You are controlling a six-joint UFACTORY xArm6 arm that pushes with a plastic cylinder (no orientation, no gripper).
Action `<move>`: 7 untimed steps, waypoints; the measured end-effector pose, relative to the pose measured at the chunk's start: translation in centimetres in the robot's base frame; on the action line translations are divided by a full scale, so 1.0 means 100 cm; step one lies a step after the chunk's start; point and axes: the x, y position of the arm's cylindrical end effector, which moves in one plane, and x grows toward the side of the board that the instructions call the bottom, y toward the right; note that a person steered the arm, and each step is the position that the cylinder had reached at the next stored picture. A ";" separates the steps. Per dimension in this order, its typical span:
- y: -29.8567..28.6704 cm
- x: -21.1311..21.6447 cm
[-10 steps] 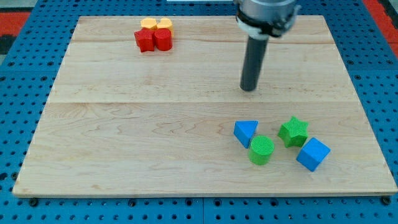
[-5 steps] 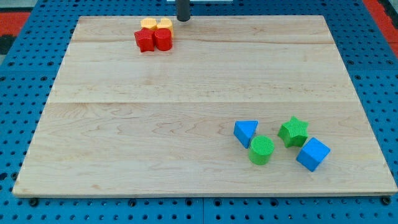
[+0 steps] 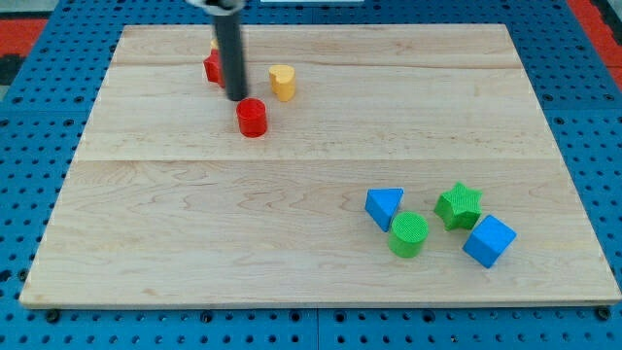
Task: Slide the red circle into the green star
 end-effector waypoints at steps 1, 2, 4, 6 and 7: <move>0.063 0.060; 0.122 0.060; 0.166 0.083; 0.190 0.084; 0.207 0.073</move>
